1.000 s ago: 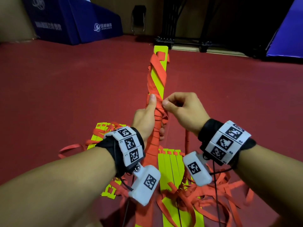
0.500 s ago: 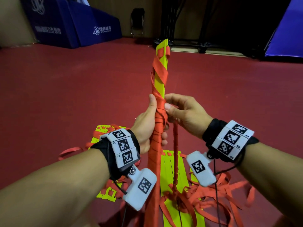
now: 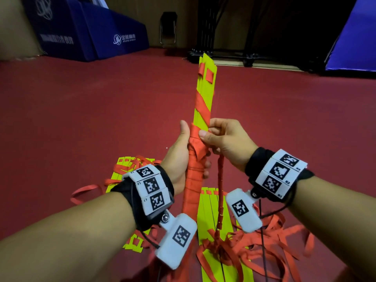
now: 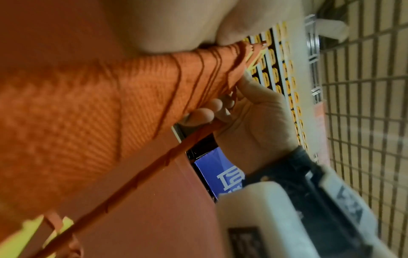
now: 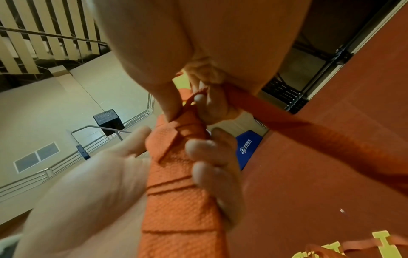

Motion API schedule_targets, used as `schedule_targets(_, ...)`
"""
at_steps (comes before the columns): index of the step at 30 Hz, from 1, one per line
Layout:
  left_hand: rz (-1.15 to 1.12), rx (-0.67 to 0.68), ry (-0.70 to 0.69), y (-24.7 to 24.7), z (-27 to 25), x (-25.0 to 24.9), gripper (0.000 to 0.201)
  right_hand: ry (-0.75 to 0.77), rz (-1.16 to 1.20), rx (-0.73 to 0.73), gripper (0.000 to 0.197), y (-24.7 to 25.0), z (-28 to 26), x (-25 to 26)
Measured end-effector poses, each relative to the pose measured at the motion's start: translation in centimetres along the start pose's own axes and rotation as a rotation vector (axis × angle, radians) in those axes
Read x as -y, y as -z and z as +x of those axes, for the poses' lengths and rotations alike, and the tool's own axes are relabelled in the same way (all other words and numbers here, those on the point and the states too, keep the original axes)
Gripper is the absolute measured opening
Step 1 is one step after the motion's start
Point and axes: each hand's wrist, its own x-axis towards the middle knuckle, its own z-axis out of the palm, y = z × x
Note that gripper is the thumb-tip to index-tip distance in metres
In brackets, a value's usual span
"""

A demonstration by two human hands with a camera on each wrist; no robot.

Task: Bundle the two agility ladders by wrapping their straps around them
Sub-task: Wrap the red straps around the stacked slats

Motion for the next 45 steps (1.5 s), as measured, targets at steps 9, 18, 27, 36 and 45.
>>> schedule_targets(9, 0.297, -0.201, -0.269, 0.3, 0.5, 0.9, 0.048, 0.043, -0.233, -0.126, 0.02, -0.2, 0.3, -0.2)
schedule_targets(18, 0.53, -0.327, -0.425, 0.6, 1.3, 1.2, 0.025, -0.075, -0.513, -0.171, 0.026, 0.1, 0.7, 0.4)
schedule_targets(27, 0.564, -0.352, -0.451, 0.8, 1.5, 0.7, 0.022, -0.253, -0.367, -0.14, 0.007, 0.1, 0.3, 0.4)
schedule_targets(36, 0.473, -0.314, -0.416, 1.7, 1.7, -0.1, 0.014, -0.292, -0.346, -0.032, 0.027, 0.7, 0.5, -0.1)
schedule_targets(45, 0.442, -0.263, -0.406, 2.0, 1.2, -0.7, 0.012, -0.08, -0.199, -0.006, 0.025, 0.2, 0.1, 0.2)
